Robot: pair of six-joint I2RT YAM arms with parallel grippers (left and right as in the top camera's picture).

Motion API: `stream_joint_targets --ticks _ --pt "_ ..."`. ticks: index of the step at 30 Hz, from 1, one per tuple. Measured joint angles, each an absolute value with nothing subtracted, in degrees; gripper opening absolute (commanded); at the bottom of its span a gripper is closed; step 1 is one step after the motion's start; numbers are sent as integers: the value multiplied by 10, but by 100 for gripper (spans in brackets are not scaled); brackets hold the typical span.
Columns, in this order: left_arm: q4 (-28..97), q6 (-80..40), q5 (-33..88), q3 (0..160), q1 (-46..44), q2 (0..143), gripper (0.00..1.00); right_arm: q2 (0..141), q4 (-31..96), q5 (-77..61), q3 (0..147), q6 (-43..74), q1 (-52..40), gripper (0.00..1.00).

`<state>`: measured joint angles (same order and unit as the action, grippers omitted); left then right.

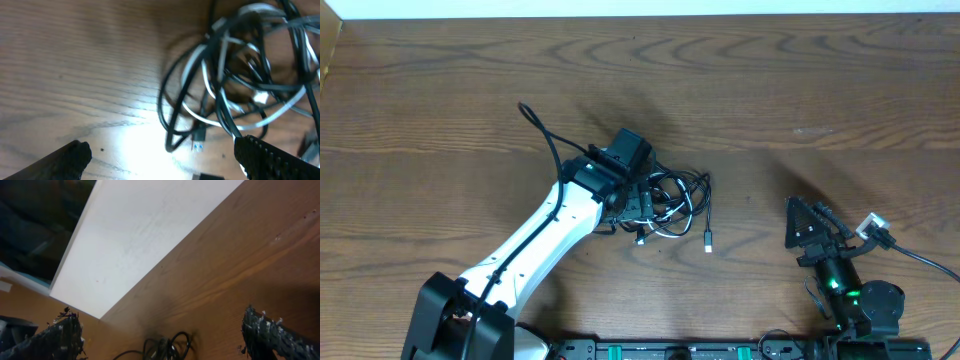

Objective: Untangle cables
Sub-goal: 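Lower the cable bundle to the table and open the left gripper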

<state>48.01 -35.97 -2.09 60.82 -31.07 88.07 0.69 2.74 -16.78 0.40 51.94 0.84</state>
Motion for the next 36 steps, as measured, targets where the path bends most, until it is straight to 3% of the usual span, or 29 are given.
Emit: stream_joint_targets --ticks 7,18,36 --pt "537 -427 -82 608 -294 868 98 7 27 -167 4 519 8 99" --pt "637 -498 -145 608 -164 726 98 7 27 -165 4 519 8 99" --pt "671 -506 -140 608 -159 720 98 7 27 -165 4 519 8 99"
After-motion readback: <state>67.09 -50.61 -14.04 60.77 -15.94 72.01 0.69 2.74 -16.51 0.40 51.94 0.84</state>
